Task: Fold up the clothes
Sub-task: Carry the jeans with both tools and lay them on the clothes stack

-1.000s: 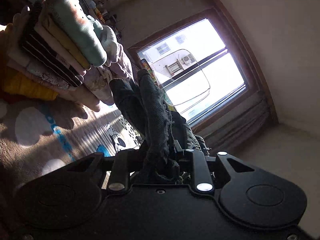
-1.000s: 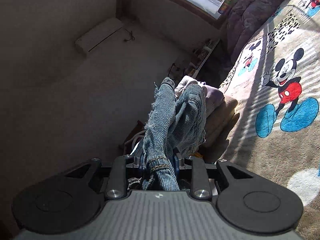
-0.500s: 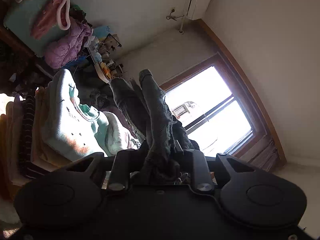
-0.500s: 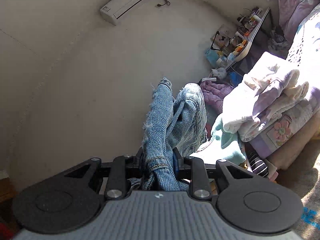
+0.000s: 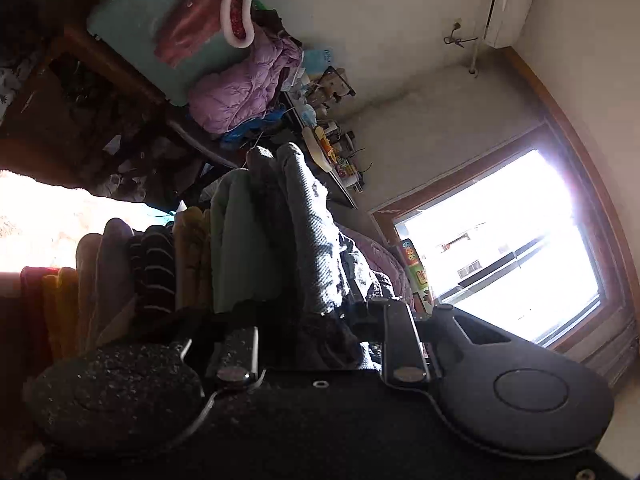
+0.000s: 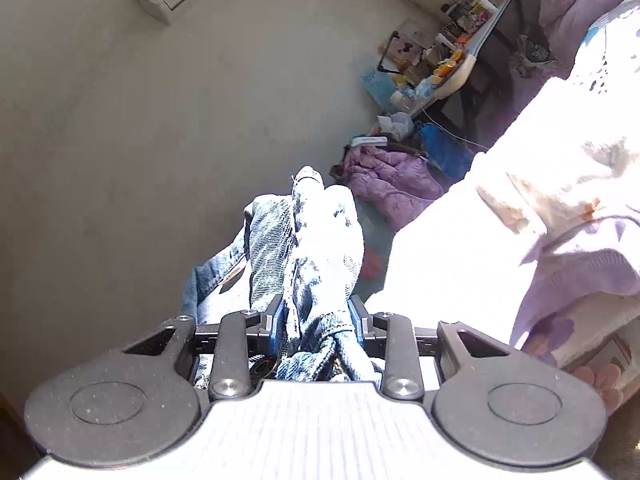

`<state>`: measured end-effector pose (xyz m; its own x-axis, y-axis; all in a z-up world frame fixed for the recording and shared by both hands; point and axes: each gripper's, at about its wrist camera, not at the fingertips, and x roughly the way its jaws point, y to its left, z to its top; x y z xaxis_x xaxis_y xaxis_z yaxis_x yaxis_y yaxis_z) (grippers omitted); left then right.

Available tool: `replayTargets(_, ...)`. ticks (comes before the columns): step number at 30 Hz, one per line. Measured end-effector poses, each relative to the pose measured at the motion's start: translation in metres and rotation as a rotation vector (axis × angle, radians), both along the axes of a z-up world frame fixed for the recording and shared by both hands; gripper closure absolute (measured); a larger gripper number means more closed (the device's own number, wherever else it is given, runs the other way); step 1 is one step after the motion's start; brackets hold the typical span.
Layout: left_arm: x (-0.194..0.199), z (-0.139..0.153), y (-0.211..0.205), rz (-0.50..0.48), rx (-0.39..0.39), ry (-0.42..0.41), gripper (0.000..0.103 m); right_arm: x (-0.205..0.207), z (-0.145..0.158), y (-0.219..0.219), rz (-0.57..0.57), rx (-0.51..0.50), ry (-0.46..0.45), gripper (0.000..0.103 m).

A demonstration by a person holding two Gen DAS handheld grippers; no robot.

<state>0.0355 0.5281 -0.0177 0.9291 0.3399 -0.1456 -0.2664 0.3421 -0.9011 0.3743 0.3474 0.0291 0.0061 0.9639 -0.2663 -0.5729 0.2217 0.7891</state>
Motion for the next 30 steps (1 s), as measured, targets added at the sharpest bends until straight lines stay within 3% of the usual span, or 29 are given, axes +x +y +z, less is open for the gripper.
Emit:
replayTargets(1,-0.004,0.0,0.0,-0.006,0.014,-0.031,0.08,0.0,-0.016,0.005,-0.007,-0.036,0.017,0.075)
replayTargets(2,-0.007,0.002,0.0,-0.011,0.031,-0.046,0.08,-0.001,-0.021,0.003,-0.009,-0.012,0.027,0.075)
replayTargets(4,-0.006,0.012,-0.001,-0.018,0.069,-0.023,0.08,-0.003,-0.022,-0.002,-0.002,0.05,0.028,0.074)
replayTargets(7,-0.009,0.016,-0.002,-0.03,0.063,-0.022,0.08,-0.01,-0.016,-0.007,-0.027,0.046,-0.005,0.073)
replayTargets(9,-0.015,0.021,-0.006,-0.029,0.082,-0.014,0.071,-0.019,-0.011,-0.013,-0.046,0.042,-0.045,0.07)
replayTargets(11,-0.021,0.026,-0.014,-0.028,0.111,-0.003,0.049,-0.031,-0.004,-0.022,-0.07,0.029,-0.106,0.069)
replayTargets(13,-0.027,0.032,-0.023,-0.028,0.141,0.009,0.048,-0.039,-0.001,-0.034,-0.107,0.034,-0.157,0.066)
replayTargets(16,-0.037,0.041,-0.036,-0.027,0.185,0.027,0.047,-0.053,0.004,-0.057,-0.181,0.035,-0.209,0.046)
replayTargets(19,-0.046,0.049,-0.05,-0.027,0.229,0.042,0.044,-0.062,0.009,-0.073,-0.218,0.02,-0.243,0.045)
replayTargets(22,-0.059,0.054,-0.068,-0.032,0.255,0.044,0.033,-0.078,0.014,-0.092,-0.223,-0.021,-0.277,0.045)
replayTargets(24,-0.068,0.056,-0.08,-0.036,0.262,0.059,0.024,-0.092,0.02,-0.104,-0.227,-0.055,-0.296,0.029)
replayTargets(30,-0.088,0.062,-0.116,-0.063,0.342,0.193,0.006,-0.143,0.036,-0.14,-0.222,-0.124,-0.324,0.003)
